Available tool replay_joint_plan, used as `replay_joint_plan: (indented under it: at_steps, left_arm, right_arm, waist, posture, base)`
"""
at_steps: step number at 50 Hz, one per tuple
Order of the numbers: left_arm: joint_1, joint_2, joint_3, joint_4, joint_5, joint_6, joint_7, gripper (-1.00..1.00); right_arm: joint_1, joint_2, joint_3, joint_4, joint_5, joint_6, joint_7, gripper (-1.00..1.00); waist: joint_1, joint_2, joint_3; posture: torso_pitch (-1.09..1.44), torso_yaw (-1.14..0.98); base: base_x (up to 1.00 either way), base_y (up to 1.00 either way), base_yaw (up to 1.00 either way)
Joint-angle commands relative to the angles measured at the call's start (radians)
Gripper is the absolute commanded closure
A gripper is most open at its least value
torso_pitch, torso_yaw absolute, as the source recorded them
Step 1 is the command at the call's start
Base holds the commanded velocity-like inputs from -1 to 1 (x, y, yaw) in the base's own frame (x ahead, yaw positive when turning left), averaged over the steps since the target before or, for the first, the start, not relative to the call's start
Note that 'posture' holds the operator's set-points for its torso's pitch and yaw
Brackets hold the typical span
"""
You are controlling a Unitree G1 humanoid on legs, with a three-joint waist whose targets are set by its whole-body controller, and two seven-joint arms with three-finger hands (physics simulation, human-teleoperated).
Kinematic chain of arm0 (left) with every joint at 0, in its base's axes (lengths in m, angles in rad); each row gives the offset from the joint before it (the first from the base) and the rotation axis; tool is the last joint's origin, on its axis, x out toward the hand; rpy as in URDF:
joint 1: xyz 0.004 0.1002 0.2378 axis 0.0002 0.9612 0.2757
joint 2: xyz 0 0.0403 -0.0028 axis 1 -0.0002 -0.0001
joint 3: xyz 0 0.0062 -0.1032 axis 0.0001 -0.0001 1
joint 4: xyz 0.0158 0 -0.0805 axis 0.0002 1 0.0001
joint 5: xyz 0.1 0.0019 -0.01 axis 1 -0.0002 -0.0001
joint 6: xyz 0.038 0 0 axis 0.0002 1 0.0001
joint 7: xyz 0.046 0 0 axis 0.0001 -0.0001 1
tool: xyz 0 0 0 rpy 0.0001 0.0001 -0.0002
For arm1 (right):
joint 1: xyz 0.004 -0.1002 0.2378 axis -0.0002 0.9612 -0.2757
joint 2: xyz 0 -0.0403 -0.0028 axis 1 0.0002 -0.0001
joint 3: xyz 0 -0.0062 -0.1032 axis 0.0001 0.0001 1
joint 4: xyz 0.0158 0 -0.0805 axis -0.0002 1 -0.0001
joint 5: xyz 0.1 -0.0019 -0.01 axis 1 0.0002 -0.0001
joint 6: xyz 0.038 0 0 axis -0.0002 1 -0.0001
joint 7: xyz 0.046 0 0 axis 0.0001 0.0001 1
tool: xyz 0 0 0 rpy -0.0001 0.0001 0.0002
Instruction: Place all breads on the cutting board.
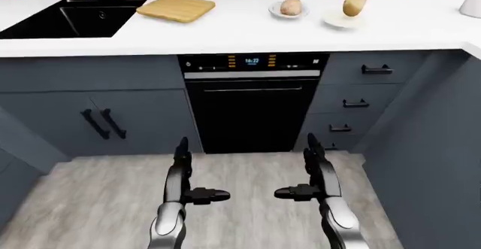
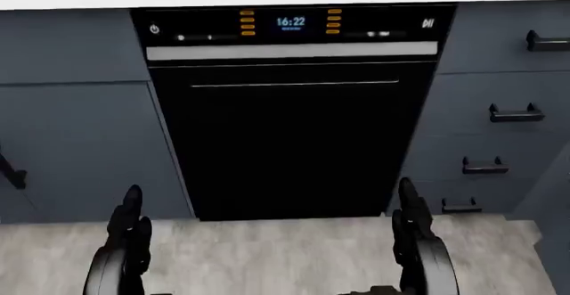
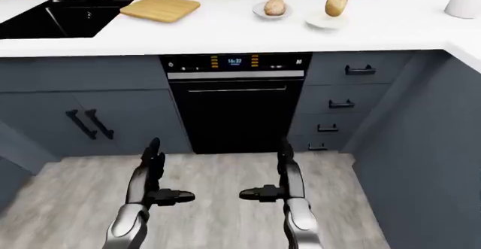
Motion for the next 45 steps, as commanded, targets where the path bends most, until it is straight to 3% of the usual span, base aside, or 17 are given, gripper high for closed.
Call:
replay_joint_plan:
  at_steps: [1,3,4,5,7,8,14,19,22,30,31,33,38,45]
  left_arm:
    - [-0.042,0.007,0.007,-0.059,-0.006,-0.067,-0.003,-1.0]
    - [-0.047,0.007,0.008,-0.047,-0.008,-0.074,-0.005,-1.0]
    - [-0.047,0.007,0.01,-0.046,-0.01,-0.075,-0.004,-1.0]
    - [-0.048,0.008,0.01,-0.042,-0.009,-0.078,-0.003,-1.0]
    - [-0.05,0.007,0.01,-0.04,-0.009,-0.078,-0.001,-1.0]
    - [-0.048,0.007,0.01,-0.042,-0.009,-0.077,-0.001,-1.0]
    - [-0.066,0.009,0.022,-0.009,-0.023,-0.092,0.009,-1.0]
    - [-0.076,0.017,0.038,-0.208,-0.045,0.101,0.049,-1.0]
    - [-0.147,0.036,0.049,-0.291,-0.05,0.254,0.051,-1.0]
    - [-0.393,0.104,0.094,-0.3,-0.075,0.462,0.061,-1.0]
    - [-0.453,0.12,0.098,-0.303,-0.079,0.514,0.066,-1.0]
    - [-0.514,0.135,0.095,-0.28,-0.081,0.544,0.068,-1.0]
    - [-0.655,0.182,0.109,-0.218,-0.107,0.614,0.061,-1.0]
    - [-0.897,0.255,0.133,-0.074,-0.147,0.672,0.073,-1.0]
  right_arm:
    - [-0.032,-0.003,-0.004,-0.066,0.018,-0.061,0.012,-1.0]
    - [-0.032,-0.005,-0.005,-0.064,0.017,-0.062,0.012,-1.0]
    - [-0.033,-0.006,-0.004,-0.06,0.014,-0.067,0.013,-1.0]
    - [-0.037,-0.007,-0.006,-0.052,0.015,-0.07,0.014,-1.0]
    - [-0.034,-0.007,-0.004,-0.056,0.011,-0.069,0.014,-1.0]
    - [-0.035,-0.008,-0.004,-0.053,0.007,-0.073,0.014,-1.0]
    - [-0.041,-0.008,-0.003,-0.059,-0.008,-0.059,0.003,-1.0]
    - [-0.069,-0.01,-0.005,-0.219,-0.006,0.116,-0.001,-1.0]
    - [-0.129,-0.028,-0.033,-0.324,0.019,0.271,-0.006,-1.0]
    - [-0.361,-0.071,-0.088,-0.445,0.08,0.578,-0.062,-1.0]
    - [-0.409,-0.088,-0.072,-0.45,0.086,0.646,-0.053,-1.0]
    - [-0.482,-0.104,-0.076,-0.453,0.069,0.694,-0.081,-1.0]
    - [-0.601,-0.132,-0.123,-0.462,0.161,0.829,-0.071,-1.0]
    - [-0.849,-0.236,-0.143,-0.407,0.221,0.992,-0.129,-1.0]
  waist:
    - [-0.002,-0.008,-0.001]
    - [0.007,-0.001,-0.061]
    - [0.006,-0.002,-0.052]
    - [0.006,-0.007,-0.017]
    - [0.006,-0.008,-0.07]
    - [0.007,-0.008,-0.075]
    - [0.008,-0.005,-0.079]
    - [0.006,-0.003,-0.089]
    - [0.008,-0.003,-0.091]
    - [0.01,-0.002,-0.099]
    - [0.01,-0.002,-0.098]
    - [0.01,-0.002,-0.095]
    - [0.011,-0.003,-0.087]
    - [0.012,-0.003,-0.076]
  posture:
    - [0.0,0.0]
    - [0.0,0.0]
    - [0.0,0.0]
    - [0.0,0.0]
    - [0.0,0.0]
    - [0.0,0.0]
    - [0.0,0.0]
    - [0.0,0.0]
    - [0.0,0.0]
    - [0.0,0.0]
    - [0.0,0.0]
    - [0.0,0.0]
    - [0.0,0.0]
    - [0.0,0.0]
  base:
    - [0.0,0.0,0.0]
    - [0.0,0.0,0.0]
    - [0.0,0.0,0.0]
    - [0.0,0.0,0.0]
    - [0.0,0.0,0.0]
    - [0.0,0.0,0.0]
    - [0.0,0.0,0.0]
    - [0.0,0.0,0.0]
    - [0.0,0.0,0.0]
    - [0.0,0.0,0.0]
    - [0.0,0.0,0.0]
    - [0.0,0.0,0.0]
    - [0.0,0.0,0.0]
    - [0.0,0.0,0.0]
